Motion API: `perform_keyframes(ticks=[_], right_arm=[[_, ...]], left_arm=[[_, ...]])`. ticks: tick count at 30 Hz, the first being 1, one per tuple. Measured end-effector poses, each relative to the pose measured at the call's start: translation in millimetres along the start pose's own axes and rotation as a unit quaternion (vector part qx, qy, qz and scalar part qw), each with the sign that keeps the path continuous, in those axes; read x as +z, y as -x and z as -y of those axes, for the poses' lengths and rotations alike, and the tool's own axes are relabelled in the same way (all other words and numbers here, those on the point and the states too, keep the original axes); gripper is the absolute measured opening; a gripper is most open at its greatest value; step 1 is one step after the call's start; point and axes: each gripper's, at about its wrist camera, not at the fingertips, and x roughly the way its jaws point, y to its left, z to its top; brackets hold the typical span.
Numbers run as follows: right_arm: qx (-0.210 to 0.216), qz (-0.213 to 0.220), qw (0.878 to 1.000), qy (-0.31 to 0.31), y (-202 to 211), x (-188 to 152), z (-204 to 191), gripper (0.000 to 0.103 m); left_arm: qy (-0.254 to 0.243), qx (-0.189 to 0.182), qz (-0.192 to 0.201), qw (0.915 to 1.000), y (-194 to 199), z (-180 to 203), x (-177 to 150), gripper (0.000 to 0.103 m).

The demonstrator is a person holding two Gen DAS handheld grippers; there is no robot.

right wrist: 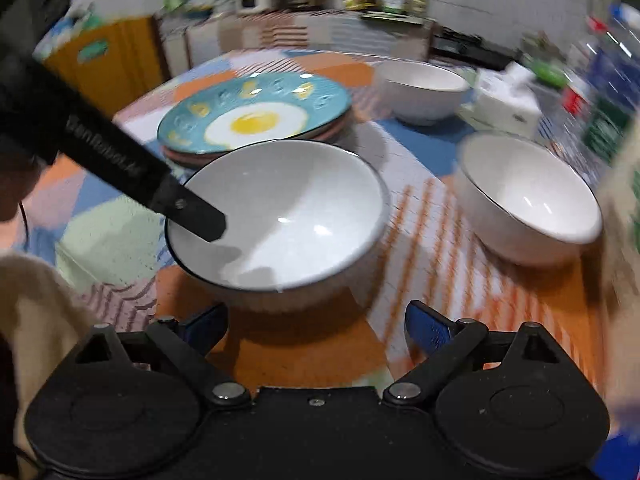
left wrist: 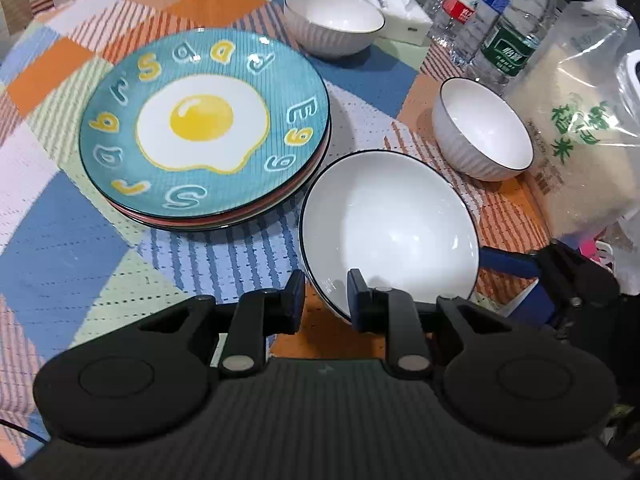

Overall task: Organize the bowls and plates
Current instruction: 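Close both grippers on the white bowl rim and lift it, then carry the held bowl over another white bowl with both grippers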

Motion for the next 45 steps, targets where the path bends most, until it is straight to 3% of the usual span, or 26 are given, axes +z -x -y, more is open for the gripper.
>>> perform_keyframes(ticks=[8,13,16,21,27,31,36,41,45], right_arm=[[-0.032,0.065,0.996,-0.057,53,-3,32,0.097],[-0.102,0.112,0.985,-0.077,65,-1,44,0.097],[-0.138,0.114,0.981,-0.080,57,3,52,0.097],[-0.148,0.089,0.981,-0.091,33,4,59,0.097],[-0.123,0.097,0.966,-0.206,11,-2,70,0.097],[-0.142,0.096,0.959,-0.224,-7,5,78,0.097],[-0.147,0.099,0.959,-0.219,-24,13,83,0.096],[-0.157,0.109,0.961,-0.197,-33,13,80,0.096],[-0.152,0.114,0.961,-0.200,-36,15,81,0.096]], left_arm=[[-0.017,0.008,0.045,0.9988,39,15,19,0.032],[-0.014,-0.002,0.080,0.9967,55,28,41,0.041],[-0.010,-0.007,0.089,0.9960,52,36,51,0.042],[-0.006,-0.030,0.092,0.9953,28,51,70,0.047],[-0.013,-0.055,0.061,0.9965,-23,71,98,0.047],[-0.003,-0.072,0.031,0.9969,-57,79,115,0.047],[0.010,-0.064,0.013,0.9978,-93,82,125,0.047],[0.002,-0.065,0.007,0.9979,-105,87,125,0.041],[0.010,-0.064,-0.010,0.9978,-113,87,123,0.021]])
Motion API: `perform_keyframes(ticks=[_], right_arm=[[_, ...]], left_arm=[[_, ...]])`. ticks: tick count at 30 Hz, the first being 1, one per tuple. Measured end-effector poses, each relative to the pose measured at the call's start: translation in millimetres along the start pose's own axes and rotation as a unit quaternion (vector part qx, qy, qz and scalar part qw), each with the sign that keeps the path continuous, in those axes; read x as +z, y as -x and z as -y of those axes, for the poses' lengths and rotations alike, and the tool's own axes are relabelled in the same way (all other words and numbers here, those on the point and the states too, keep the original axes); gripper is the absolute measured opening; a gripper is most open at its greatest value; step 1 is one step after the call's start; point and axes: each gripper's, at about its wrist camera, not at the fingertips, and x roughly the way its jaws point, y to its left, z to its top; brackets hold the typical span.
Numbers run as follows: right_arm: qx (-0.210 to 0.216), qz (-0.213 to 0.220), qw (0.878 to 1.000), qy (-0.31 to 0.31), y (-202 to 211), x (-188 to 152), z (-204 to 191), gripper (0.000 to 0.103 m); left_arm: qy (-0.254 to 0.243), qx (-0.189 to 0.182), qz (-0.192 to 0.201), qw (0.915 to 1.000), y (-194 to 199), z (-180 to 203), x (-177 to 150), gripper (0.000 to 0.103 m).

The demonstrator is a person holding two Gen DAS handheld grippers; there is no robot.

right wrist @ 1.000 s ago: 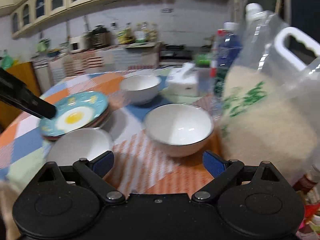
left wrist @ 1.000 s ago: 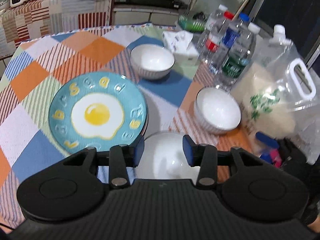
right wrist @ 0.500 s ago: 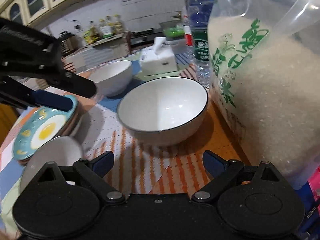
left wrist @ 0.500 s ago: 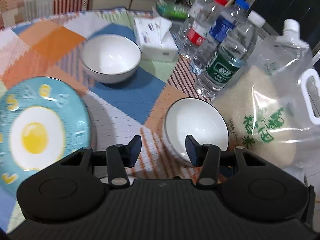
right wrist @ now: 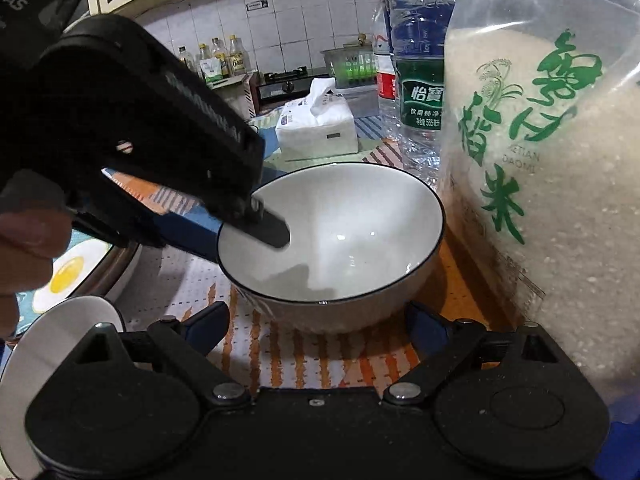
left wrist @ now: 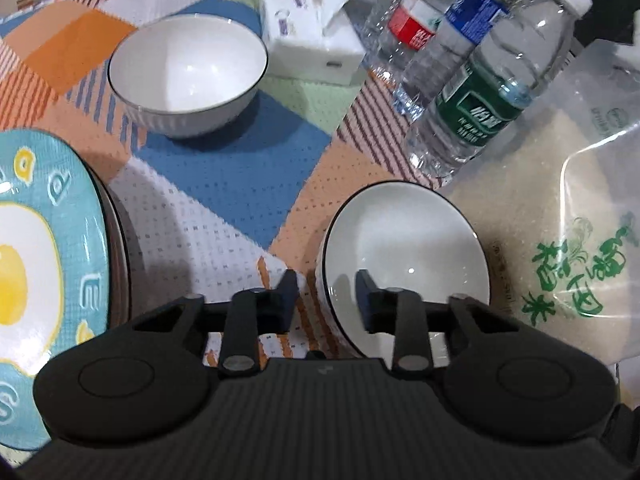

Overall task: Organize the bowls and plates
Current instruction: 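Carry the held bowl over another white bowl with both grippers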

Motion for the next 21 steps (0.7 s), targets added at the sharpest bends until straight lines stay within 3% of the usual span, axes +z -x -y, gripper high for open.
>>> perform_keyframes(ticks=[3,12,21], right_arm=[[0.006,-0.001,1.000,-0.006,-7,3,0,0.097],[0.004,-0.002,1.000,-0.020,-10,10,2,0.093],[0.009,0.017,0.999,0.033,22,21,-8,0.093]], left_arm=[[0.005,0.001,0.001,1.0000,-4,-1,-2,0.010],[0.017,-0.007,-0.010,0.9998,10,-2,-6,0.011],[0.011,-0.018,-0.019,0.9996,56,7,-8,0.012]])
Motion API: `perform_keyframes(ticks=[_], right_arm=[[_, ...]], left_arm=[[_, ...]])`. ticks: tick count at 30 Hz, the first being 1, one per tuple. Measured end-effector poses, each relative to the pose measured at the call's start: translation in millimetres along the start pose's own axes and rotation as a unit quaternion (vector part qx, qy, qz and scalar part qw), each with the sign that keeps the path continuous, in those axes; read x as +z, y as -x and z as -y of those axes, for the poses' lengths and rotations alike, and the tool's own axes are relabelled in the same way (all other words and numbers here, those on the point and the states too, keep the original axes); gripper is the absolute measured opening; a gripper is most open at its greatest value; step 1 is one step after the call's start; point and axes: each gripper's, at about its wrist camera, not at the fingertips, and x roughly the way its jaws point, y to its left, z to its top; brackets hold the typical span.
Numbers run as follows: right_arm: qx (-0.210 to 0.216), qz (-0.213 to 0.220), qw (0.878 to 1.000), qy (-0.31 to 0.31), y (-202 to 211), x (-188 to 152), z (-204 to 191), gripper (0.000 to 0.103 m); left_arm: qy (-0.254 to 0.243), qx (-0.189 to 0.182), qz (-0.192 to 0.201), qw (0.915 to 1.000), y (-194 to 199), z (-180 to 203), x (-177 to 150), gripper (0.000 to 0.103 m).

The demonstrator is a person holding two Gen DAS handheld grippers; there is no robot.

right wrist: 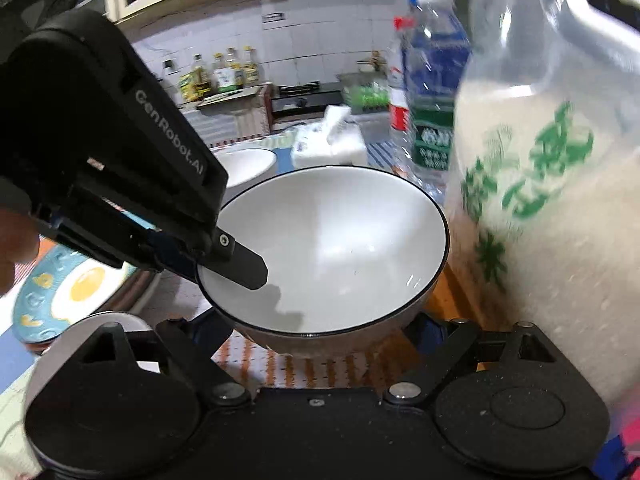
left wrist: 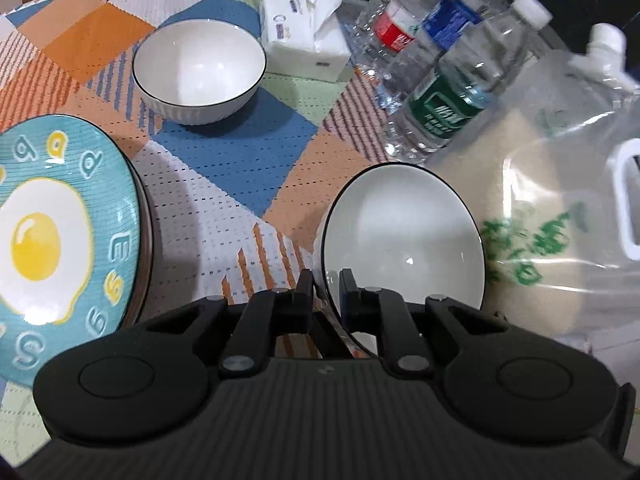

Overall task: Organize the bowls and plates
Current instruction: 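Carry the held bowl over another white bowl with both grippers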

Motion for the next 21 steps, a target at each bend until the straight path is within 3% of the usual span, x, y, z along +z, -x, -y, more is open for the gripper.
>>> perform_keyframes(ticks=[8,15,21], right_arm=[[0.024,0.032,0.996,0.077,51,16,-20,0.095],[0.049,0.041,0.990,0.129,73,15,-48,0.095],[0.086,0.041,0.985,0.142,78,9,-62,0.097]], left_arm=[[0.020,-0.015,0.022,0.9995,60,-5,-12,0.012],[0.002,0.019,0.047,0.9987,99,-12,-34,0.012],[0.032,0.025,0.054,0.9977,113,-33,-56,0.011]])
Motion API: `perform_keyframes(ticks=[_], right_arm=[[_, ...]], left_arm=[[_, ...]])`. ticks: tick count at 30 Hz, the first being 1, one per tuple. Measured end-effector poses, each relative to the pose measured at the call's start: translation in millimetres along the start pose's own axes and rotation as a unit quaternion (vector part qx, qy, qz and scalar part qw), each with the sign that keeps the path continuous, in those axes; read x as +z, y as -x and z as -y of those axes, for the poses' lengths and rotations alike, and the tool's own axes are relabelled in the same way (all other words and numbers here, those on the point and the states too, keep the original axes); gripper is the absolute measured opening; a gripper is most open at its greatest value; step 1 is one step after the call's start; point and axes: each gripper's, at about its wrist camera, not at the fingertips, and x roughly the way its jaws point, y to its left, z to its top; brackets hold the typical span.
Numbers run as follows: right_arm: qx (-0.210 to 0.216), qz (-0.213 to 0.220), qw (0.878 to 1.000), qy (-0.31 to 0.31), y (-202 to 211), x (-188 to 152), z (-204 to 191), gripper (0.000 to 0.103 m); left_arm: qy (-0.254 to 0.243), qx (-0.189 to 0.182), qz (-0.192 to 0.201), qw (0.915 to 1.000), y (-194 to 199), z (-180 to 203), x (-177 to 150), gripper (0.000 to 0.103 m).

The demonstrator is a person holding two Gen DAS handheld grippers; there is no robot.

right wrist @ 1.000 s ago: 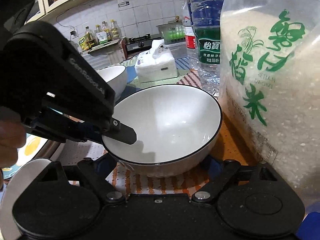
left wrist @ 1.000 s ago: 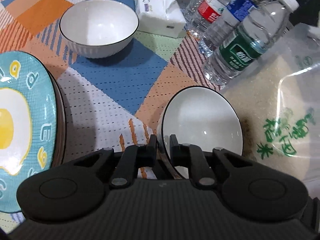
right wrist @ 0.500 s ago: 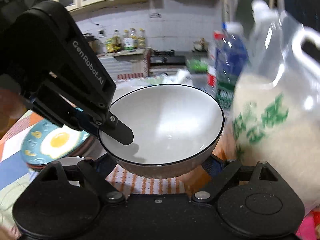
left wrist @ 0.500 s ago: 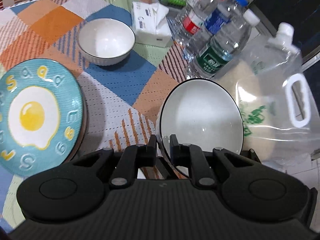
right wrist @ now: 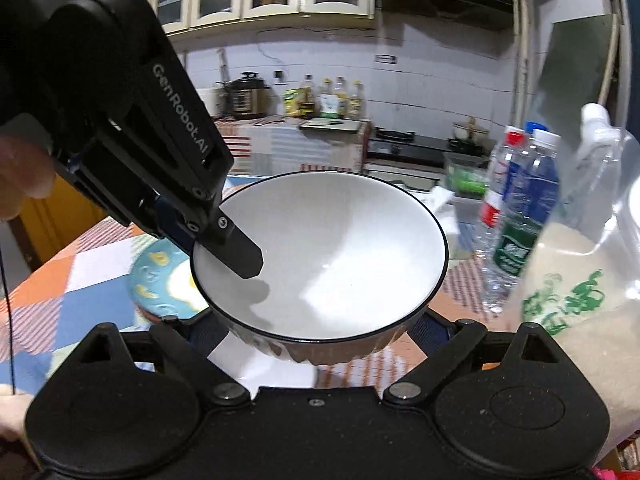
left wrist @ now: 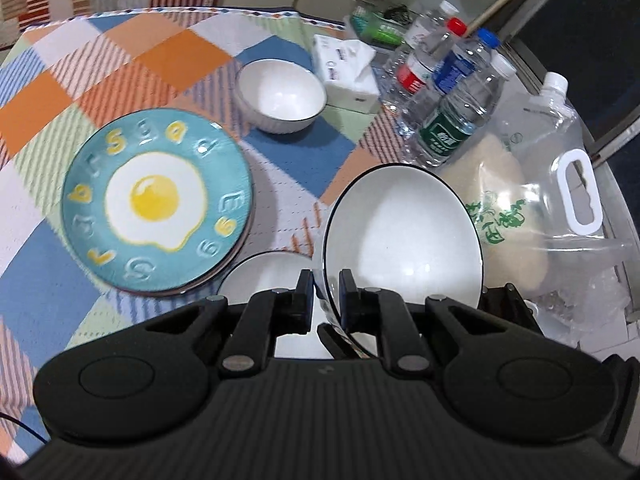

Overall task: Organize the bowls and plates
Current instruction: 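Carry the held bowl over another white bowl with both grippers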

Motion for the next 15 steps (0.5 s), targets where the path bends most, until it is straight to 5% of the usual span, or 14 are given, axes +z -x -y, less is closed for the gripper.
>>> perform_keyframes(ticks=[15], right_arm=[[0.079,-0.047,0.996,0.009,-6,-23,-24,0.097]], left_arm=[[0.034,0.035,-0.041,0.9980,-17,-39,-30,0.011]])
